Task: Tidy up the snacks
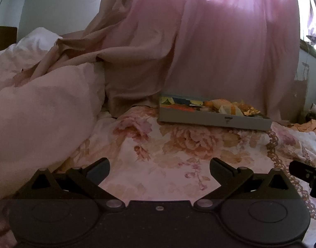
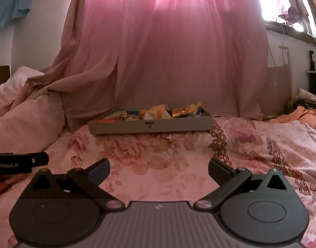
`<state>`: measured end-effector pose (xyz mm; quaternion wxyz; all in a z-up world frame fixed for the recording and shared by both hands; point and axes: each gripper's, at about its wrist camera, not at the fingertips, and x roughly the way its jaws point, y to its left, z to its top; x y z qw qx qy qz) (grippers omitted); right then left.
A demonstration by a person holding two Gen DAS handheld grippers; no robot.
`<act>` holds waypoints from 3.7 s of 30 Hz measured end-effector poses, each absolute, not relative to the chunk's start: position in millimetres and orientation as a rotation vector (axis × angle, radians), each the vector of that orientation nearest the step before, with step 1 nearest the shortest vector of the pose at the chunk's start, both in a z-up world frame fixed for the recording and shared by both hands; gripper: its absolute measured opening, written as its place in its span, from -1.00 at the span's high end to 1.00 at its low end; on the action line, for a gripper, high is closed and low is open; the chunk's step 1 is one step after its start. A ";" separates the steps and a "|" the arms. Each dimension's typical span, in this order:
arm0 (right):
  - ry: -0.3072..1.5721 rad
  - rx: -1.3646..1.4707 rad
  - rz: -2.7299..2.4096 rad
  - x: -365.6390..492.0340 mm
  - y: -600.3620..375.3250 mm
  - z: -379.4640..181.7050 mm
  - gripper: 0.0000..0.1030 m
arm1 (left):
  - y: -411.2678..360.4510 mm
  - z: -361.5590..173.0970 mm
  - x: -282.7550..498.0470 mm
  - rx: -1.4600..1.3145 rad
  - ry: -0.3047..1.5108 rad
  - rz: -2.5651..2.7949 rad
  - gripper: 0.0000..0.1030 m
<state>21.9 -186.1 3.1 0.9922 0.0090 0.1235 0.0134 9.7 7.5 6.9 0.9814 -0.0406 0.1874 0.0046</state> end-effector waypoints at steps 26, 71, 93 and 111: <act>0.237 0.011 0.043 32.1 -181.3 -19.5 -1.00 | 10.2 -18.5 17.2 -0.078 0.389 0.016 -0.99; 0.175 -0.044 -0.018 30.9 -186.6 -22.1 -1.00 | 10.6 -21.2 15.4 -0.068 0.354 0.011 -0.99; 0.176 -0.044 -0.019 31.1 -185.6 -22.2 -1.00 | 9.1 -21.3 15.4 -0.069 0.356 0.013 -0.99; 0.192 -0.035 -0.006 29.5 -184.0 -25.1 -1.00 | 9.0 -22.6 15.5 -0.068 0.359 0.016 -0.99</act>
